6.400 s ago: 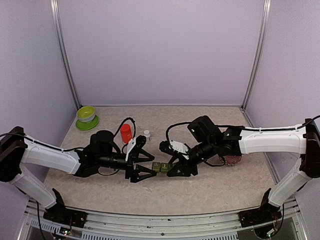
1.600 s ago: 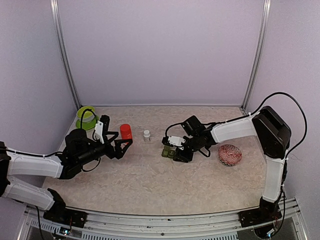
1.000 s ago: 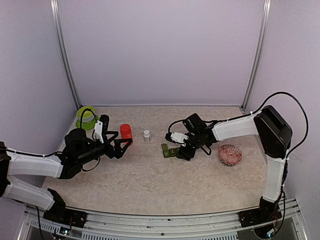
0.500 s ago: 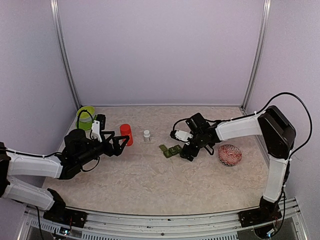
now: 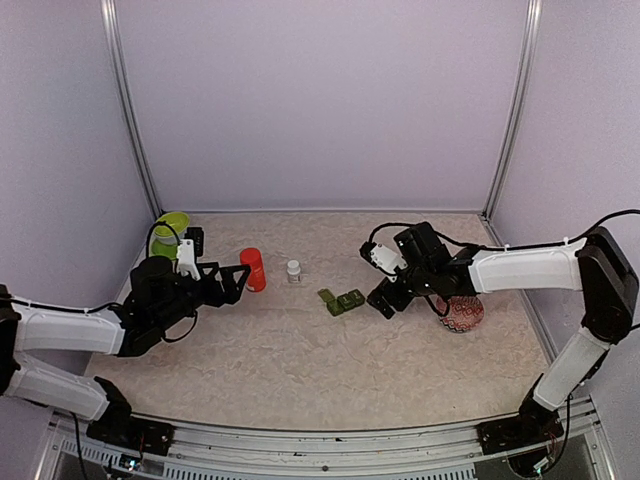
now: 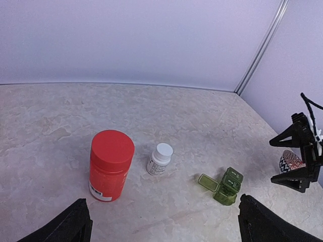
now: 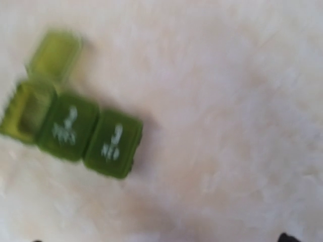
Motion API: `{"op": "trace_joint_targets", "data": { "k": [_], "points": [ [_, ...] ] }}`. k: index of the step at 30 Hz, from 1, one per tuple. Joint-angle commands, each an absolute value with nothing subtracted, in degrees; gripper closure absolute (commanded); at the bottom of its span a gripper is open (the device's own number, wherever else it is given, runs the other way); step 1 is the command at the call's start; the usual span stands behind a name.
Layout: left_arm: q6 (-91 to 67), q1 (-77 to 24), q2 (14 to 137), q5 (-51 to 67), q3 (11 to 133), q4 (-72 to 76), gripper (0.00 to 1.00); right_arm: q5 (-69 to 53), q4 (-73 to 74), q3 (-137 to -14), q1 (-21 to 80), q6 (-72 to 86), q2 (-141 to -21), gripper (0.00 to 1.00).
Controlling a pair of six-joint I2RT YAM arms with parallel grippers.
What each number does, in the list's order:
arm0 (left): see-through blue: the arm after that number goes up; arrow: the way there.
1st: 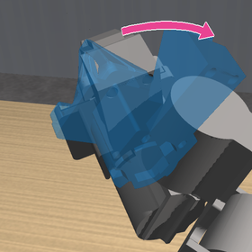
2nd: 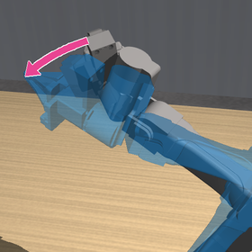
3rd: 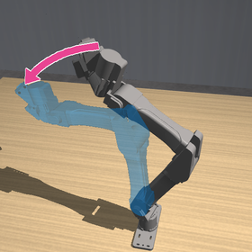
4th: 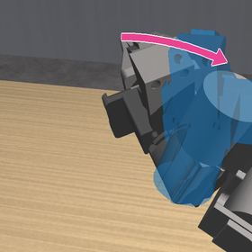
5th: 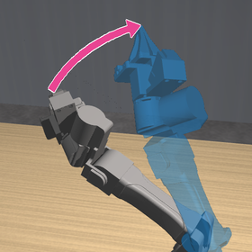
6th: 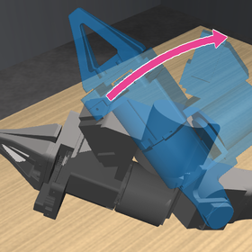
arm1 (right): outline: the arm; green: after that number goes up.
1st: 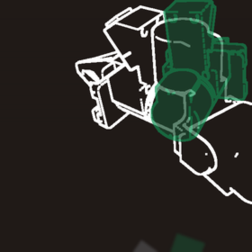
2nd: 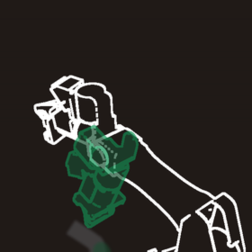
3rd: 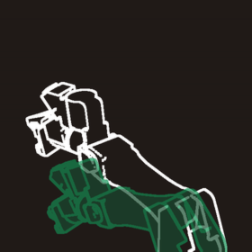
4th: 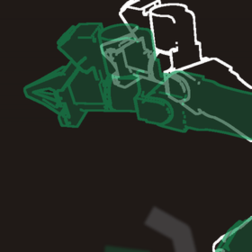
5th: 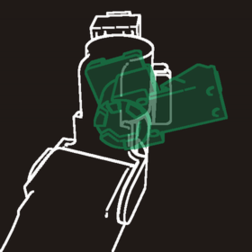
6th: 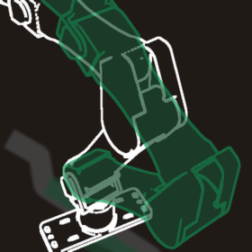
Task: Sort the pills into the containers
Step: Place the pill container at the center of the board, then adjust the pill container at the center of the board.
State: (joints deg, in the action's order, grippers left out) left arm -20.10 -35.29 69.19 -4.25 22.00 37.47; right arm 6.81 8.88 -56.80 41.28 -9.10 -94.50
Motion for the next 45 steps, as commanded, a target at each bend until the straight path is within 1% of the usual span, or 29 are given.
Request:
{"op": "trace_joint_targets", "data": {
  "k": [1,8,13,21,27,38,45],
  "points": [
    [-19.17,-35.35,67.47,-7.49,23.81,35.07,0.01,9.42,3.49,-54.35,41.91,-3.1,-92.33,0.0],
    [-19.44,-35.35,68.25,-8.17,24.58,32.8,0.01,13.84,7.03,-58.62,42.58,2.53,-98.78,0.0],
    [-19.09,-35.36,69.12,-7.39,24.13,34.22,0.01,10.47,5.38,-63.55,43.35,4.98,-101.63,0.0],
    [-18.89,-35.33,69.1,-6.68,23.12,35.41,0.01,10.98,7.14,-72.8,44.31,5.98,-111.44,0.0],
    [-18.81,-35.26,68.91,-6.23,22.94,35.41,0.01,13.13,7.81,-73.89,44.55,7.32,-115.77,0.0],
    [-18.81,-35.27,69.08,-5.9,22.96,35.85,0.01,11.55,7.03,-72.34,44.6,6.42,-115.16,0.0],
    [-18.87,-35.26,69.7,-5.64,23.02,35.95,0.01,10.74,8.52,-72.24,44.65,6.78,-110.08,0.0]
  ]
}}
